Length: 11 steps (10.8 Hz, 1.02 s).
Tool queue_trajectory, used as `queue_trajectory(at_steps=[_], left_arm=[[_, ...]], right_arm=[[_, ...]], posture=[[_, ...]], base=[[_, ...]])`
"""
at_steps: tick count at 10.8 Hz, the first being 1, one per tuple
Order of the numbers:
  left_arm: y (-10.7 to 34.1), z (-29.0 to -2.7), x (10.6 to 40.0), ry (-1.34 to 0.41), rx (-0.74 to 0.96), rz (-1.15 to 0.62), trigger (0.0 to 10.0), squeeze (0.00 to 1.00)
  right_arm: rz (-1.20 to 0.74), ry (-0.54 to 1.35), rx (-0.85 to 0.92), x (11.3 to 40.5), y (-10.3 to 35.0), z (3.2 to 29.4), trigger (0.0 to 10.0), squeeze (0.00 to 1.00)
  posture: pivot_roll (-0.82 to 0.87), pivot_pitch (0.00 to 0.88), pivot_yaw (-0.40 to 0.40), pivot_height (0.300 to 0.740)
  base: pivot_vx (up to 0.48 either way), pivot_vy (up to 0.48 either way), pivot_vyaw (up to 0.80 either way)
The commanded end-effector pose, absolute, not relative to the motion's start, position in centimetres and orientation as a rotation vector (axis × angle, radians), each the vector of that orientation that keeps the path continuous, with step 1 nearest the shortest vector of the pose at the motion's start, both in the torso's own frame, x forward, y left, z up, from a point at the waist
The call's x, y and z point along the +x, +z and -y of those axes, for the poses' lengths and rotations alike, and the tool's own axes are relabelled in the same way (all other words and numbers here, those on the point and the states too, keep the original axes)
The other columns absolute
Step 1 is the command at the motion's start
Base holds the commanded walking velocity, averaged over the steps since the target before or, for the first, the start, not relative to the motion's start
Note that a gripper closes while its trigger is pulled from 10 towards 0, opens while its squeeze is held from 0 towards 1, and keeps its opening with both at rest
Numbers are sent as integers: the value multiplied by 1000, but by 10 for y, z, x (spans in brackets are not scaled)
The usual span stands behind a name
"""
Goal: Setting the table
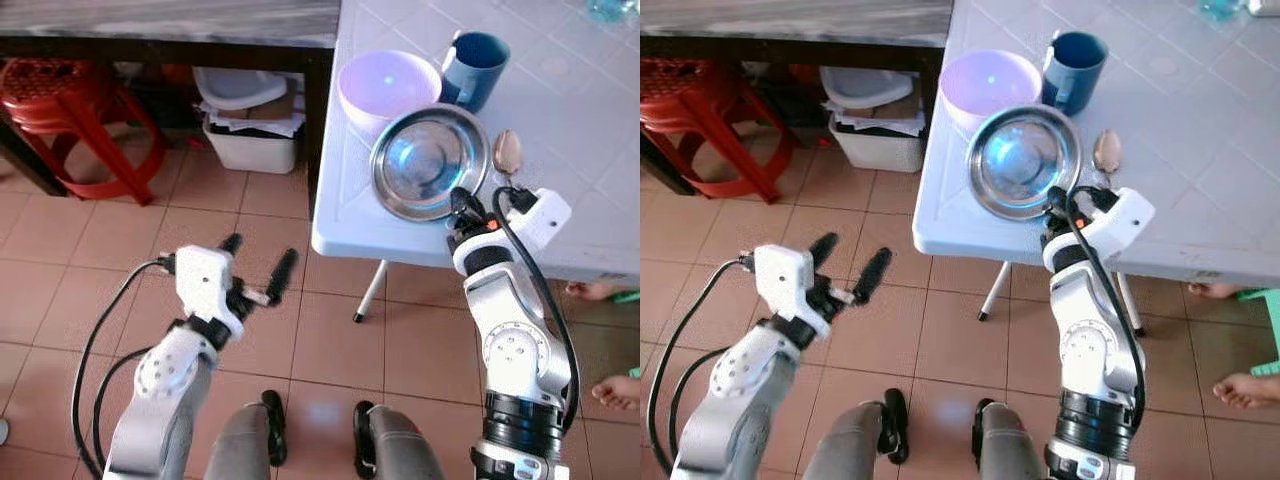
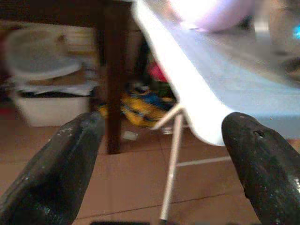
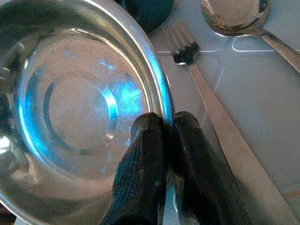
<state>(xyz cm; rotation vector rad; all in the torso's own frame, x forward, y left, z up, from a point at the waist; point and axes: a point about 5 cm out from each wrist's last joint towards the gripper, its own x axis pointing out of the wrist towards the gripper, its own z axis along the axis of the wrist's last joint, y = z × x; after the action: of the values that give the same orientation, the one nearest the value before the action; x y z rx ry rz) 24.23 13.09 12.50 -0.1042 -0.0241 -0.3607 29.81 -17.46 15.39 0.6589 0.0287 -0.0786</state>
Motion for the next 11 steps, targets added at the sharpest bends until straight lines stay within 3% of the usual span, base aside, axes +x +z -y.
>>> queue_trajectory(at_steps=[1,3,5,7,11], left_arm=[[118,-137,244,-300,-95,-7,10000,0],[115,-136,250,-265,-122,-9,10000,0],[113,-132,255,-251,-136,-2,10000,0],[116,-133,262,-223,-108,20,10000,0],[117,-132,271,-207,-104,48,10000,0]], right_arm=[[-209,-161,680,288,114,178,0,0],[-200,-108,681,290,117,176,0,0],[-176,-36,665,293,125,168,0,0],[-168,-57,616,294,126,172,10000,0],[-159,-65,493,292,124,177,10000,0]], posture=[[-37,213,31,740],[-47,195,24,740],[-58,170,23,740],[-64,167,22,740],[-74,151,15,740]], base=[[0,0,0],[0,0,0],[0,480,0],[0,480,0],[0,480,0]])
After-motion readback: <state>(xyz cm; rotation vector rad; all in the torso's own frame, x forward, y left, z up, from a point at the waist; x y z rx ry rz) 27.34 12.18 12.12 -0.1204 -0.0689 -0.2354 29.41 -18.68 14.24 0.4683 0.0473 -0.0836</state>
